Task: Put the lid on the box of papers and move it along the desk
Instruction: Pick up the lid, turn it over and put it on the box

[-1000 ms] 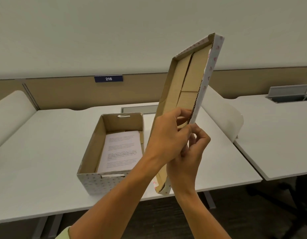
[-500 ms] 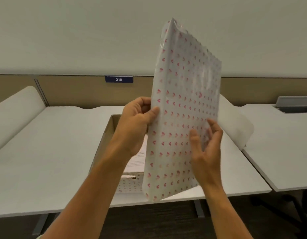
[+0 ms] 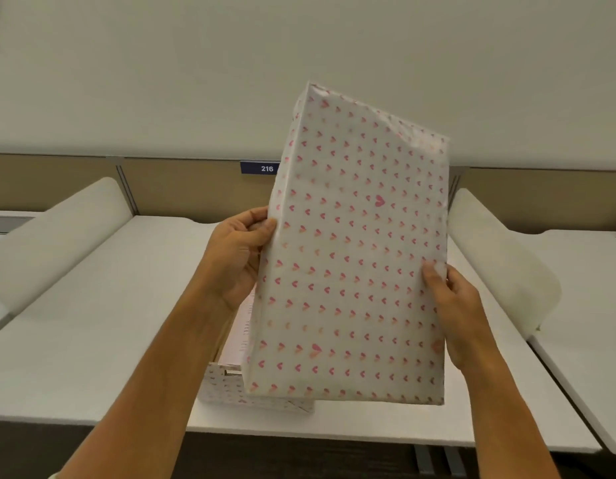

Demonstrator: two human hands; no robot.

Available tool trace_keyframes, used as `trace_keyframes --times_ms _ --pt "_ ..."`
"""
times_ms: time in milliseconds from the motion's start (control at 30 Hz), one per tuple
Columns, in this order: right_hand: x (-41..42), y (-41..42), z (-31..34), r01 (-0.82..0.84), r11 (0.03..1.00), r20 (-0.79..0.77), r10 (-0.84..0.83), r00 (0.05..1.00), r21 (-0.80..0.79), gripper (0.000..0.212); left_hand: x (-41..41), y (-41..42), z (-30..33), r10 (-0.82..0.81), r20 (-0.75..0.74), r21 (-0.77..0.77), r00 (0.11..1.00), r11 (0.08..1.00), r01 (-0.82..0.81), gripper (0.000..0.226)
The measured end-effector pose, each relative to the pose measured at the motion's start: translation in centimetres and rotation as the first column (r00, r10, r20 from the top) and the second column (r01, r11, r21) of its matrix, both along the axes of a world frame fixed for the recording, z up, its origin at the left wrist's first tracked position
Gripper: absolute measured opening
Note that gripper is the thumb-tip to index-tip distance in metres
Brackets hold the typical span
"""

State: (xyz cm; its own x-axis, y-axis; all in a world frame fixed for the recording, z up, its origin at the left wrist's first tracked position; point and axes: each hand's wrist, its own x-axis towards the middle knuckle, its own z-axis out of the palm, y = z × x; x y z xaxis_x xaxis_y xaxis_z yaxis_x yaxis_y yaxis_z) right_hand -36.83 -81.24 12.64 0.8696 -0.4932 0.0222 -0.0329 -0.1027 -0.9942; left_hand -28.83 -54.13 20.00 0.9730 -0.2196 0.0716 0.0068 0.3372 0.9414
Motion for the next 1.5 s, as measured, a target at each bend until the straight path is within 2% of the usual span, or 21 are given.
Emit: trace_keyframes --times_ms 167,400,533,600,867,1100,1233,1400,1500 --pt "1.8 0.0 -1.0 -0.157 0.988 0.042 0.157 0.987 -0.008 0.051 2.4 0.9 -1.3 0.180 -0.008 0.092 0.984 0.980 -0.178 0.024" --pt "4.0 2.9 -2.9 -0.236 0.972 -0.001 0.236 0.972 0.001 0.060 4.8 2.1 -5.0 0.350 -0.019 0.380 0.937 0.869 -0.317 0.022" --pt "6.1 4.9 -4.2 -0.227 0.974 -0.020 0.227 0.974 0.004 0.075 6.7 3.3 -6.2 0.333 -0.053 0.456 0.941 0.847 -0.274 0.021" --pt "7.3 5.7 -4.9 -0.225 0.974 -0.031 0.225 0.974 0.001 0.076 8.1 4.3 -6.9 0.316 -0.078 0.492 0.946 0.837 -0.239 0.028" --pt "11.9 9.5 -7.4 -0.128 0.984 -0.101 0.141 0.985 0.127 0.057 14.0 6.8 -10.7 0.313 -0.183 0.464 0.932 0.863 -0.199 0.019" --pt "14.3 11.3 -9.4 -0.080 0.995 -0.206 0.091 0.974 0.059 0.051 17.7 8.1 -14.2 0.288 -0.197 0.534 0.937 0.833 -0.144 0.023" --pt "15.5 12.2 -10.1 -0.081 0.995 -0.273 0.093 0.958 0.053 0.044 19.1 9.2 -15.6 0.299 -0.254 0.543 0.920 0.831 -0.120 0.020" --pt "16.3 12.9 -10.5 -0.077 0.996 -0.311 0.085 0.947 0.039 0.041 19.9 9.7 -17.1 0.332 -0.177 0.643 0.926 0.751 -0.146 0.020" --pt "16.7 12.7 -10.6 -0.065 0.998 -0.344 0.068 0.936 0.022 0.040 20.1 9.7 -17.7 0.320 -0.221 0.638 0.921 0.762 -0.111 0.022"
